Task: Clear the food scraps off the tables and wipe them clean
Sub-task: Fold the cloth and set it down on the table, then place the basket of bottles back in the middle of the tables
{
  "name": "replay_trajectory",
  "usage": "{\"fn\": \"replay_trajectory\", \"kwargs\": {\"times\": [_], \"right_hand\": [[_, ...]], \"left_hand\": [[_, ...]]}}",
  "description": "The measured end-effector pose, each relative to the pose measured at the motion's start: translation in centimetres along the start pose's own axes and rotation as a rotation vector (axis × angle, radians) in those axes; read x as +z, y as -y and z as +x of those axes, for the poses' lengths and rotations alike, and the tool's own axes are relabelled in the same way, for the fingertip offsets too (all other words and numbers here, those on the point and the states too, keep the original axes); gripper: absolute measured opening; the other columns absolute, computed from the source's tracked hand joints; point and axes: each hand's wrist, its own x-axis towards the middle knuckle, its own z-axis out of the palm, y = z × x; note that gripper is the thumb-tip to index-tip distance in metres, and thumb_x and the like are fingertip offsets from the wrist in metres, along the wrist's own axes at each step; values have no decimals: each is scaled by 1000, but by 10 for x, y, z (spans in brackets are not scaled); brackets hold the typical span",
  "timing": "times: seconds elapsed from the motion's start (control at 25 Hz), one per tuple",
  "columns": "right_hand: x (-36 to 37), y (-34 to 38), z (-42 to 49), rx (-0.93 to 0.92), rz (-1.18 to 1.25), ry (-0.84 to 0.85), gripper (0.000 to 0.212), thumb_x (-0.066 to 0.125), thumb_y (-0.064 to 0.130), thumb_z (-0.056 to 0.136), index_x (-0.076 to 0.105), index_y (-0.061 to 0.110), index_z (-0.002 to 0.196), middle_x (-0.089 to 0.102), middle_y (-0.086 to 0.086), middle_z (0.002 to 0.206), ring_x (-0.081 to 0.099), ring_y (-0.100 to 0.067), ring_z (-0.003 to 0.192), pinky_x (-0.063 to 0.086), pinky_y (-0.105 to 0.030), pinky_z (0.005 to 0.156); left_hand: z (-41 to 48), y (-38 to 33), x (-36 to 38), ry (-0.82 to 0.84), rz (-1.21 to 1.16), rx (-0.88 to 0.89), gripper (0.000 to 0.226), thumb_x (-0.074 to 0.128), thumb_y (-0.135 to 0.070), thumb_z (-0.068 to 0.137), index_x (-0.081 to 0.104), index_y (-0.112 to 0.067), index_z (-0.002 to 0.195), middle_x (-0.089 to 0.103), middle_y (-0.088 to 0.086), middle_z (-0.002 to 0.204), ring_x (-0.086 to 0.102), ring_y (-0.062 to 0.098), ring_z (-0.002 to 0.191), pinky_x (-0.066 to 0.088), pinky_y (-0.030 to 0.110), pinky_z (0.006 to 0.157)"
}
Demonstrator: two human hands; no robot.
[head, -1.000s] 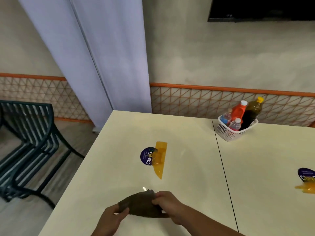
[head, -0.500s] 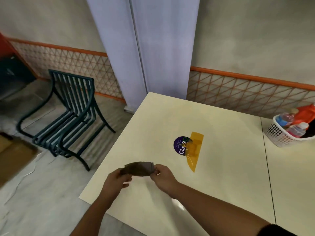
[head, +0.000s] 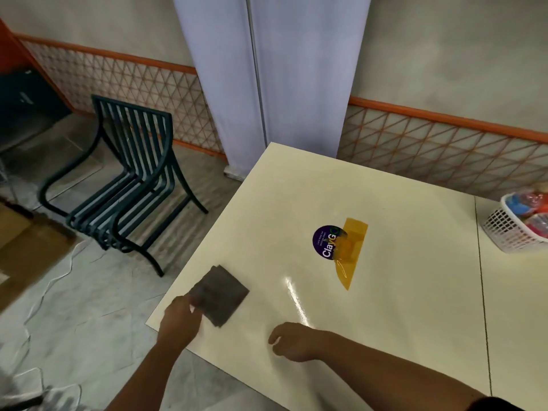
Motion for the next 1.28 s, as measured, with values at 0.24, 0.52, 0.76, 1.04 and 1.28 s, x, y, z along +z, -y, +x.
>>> {"fn": "replay_trajectory", "kwargs": {"times": [0.24,0.52,0.76,1.04,1.28], "right_hand": [[-31,-72,-69,188,492,-184,21,61,24,94,69,21,113,68,1,96,58,-11,76,42,-21,59],[-72,-162,-136,279,736,-573,16,58,19,100,71,21,110,75,-7,105,66,-17,82,48,-30,70],[-95,-207,-184,263,895,-725,16,58,18,99,71,20,110,76,-6,105,67,-18,85,49,-33,74],[-167,-307,-242,328,1120,-1031,15,61,20,96,69,11,106,72,-9,88,62,-22,71,47,-31,65],[-258,-402,-269,321,1298,-1181,13,62,21,94,65,9,97,62,-10,76,51,-22,61,43,-29,58]], "left_hand": [[7,-16,30,91,245,290,51,63,-42,90,52,-23,136,51,7,139,57,28,114,55,44,87],[14,-26,43,230,314,28,70,52,-52,92,27,-28,152,19,9,160,34,38,139,43,57,103],[-2,-111,35,76,396,28,55,54,-42,89,48,-20,139,44,15,145,43,38,130,36,51,107],[-52,-287,101,224,165,363,21,56,-38,95,61,-33,115,67,-8,107,62,16,97,48,32,81],[-111,-482,183,490,24,464,15,55,-34,89,68,-31,83,69,-12,82,65,8,77,56,30,71]]}}
